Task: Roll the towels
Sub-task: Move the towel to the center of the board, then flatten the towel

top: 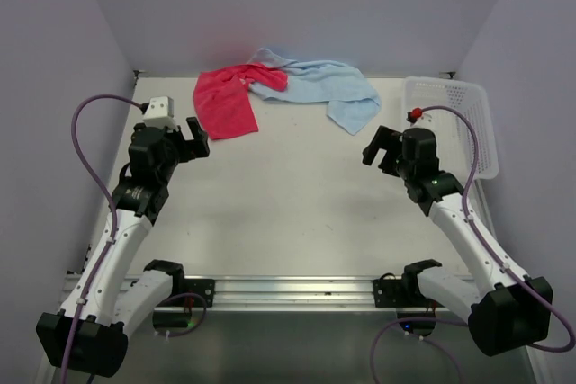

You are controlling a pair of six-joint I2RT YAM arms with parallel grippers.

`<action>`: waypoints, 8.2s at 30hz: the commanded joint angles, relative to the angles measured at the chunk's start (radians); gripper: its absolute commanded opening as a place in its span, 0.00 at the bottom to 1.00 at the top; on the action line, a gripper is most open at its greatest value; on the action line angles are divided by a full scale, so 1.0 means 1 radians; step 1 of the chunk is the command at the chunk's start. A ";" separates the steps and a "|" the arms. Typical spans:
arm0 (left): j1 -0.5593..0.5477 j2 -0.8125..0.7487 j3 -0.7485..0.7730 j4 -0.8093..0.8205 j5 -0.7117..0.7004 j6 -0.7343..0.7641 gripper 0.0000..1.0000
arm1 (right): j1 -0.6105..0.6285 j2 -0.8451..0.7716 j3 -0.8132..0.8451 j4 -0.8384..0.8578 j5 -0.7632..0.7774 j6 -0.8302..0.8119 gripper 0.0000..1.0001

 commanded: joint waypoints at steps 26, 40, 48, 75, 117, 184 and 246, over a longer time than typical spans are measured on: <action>-0.010 -0.006 -0.004 0.043 0.033 -0.013 1.00 | 0.201 0.622 0.607 0.143 -0.013 -0.159 0.99; -0.050 -0.015 0.005 0.031 0.010 -0.004 1.00 | 0.316 1.394 1.374 -0.032 -0.361 -0.043 0.80; -0.059 -0.014 0.008 0.025 0.003 0.003 1.00 | 0.350 1.531 1.453 0.002 -0.353 0.025 0.71; -0.102 -0.015 0.019 0.003 -0.021 0.022 1.00 | 0.391 1.696 1.585 -0.077 -0.222 0.081 0.33; -0.062 0.003 0.026 -0.003 -0.092 0.009 1.00 | 0.406 0.282 0.212 -0.069 -0.352 -0.060 0.00; -0.140 1.368 1.292 0.005 0.071 -0.132 0.00 | 0.290 0.247 -0.035 0.063 -0.394 -0.034 0.00; -0.353 0.530 0.217 0.120 0.172 -0.258 0.60 | 0.159 0.104 0.000 -0.275 -0.027 -0.116 0.00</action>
